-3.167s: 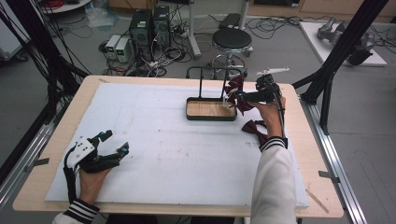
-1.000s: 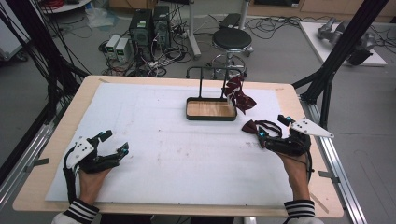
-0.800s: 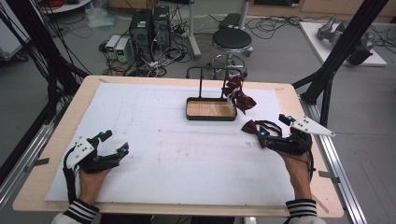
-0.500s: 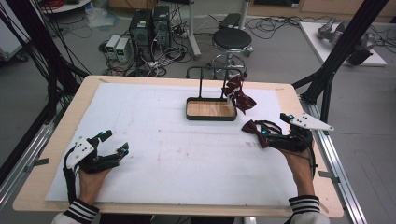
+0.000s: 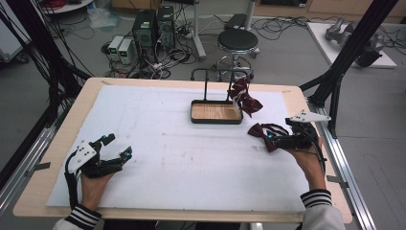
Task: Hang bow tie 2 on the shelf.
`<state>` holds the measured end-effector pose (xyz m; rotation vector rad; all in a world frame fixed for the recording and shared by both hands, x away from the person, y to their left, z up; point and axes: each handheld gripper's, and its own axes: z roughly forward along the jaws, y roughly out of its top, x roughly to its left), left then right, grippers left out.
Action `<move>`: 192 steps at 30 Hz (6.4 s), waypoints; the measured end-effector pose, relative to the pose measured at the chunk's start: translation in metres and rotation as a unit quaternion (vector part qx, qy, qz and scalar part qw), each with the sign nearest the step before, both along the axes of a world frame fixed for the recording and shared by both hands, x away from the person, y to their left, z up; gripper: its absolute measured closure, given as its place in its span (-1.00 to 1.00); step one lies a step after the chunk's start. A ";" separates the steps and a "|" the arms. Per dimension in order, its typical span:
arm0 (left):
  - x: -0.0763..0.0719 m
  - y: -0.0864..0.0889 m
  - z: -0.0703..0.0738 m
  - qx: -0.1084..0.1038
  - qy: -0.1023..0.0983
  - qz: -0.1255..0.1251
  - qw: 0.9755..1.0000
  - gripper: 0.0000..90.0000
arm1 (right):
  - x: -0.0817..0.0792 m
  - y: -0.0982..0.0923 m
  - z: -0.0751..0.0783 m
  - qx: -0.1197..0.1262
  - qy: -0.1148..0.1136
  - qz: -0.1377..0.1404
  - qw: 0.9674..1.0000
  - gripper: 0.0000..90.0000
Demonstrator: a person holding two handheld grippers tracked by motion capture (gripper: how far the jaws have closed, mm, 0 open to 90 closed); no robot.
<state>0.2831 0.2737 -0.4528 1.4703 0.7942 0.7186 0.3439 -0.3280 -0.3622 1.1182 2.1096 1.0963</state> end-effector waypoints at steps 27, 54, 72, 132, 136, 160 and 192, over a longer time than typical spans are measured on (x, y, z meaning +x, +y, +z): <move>0.000 0.000 0.000 0.000 -0.002 0.000 1.000 -0.64 | 0.033 0.003 -0.034 -0.138 0.154 0.031 0.978 -0.39; 0.000 0.000 0.000 0.001 -0.001 0.001 1.000 -0.64 | 0.049 0.002 -0.053 -0.122 0.229 0.036 0.965 0.39; 0.000 0.000 0.000 0.002 -0.002 0.000 1.000 -0.64 | 0.043 0.007 -0.046 -0.113 0.231 0.038 0.966 0.75; 0.000 0.000 0.000 0.001 -0.003 0.002 1.000 -0.64 | 0.002 0.033 0.050 0.194 -0.071 0.082 0.975 0.76; 0.000 0.000 0.000 0.001 -0.003 0.002 1.000 -0.64 | 0.005 0.040 0.053 0.194 -0.072 0.087 0.974 0.76; 0.000 0.000 0.000 -0.005 -0.002 0.001 1.000 -0.64 | 0.036 0.079 0.062 0.176 -0.085 0.087 0.977 0.76; 0.000 0.001 0.000 -0.008 0.000 0.000 1.000 -0.64 | 0.078 0.100 0.050 0.199 -0.110 0.022 0.974 0.76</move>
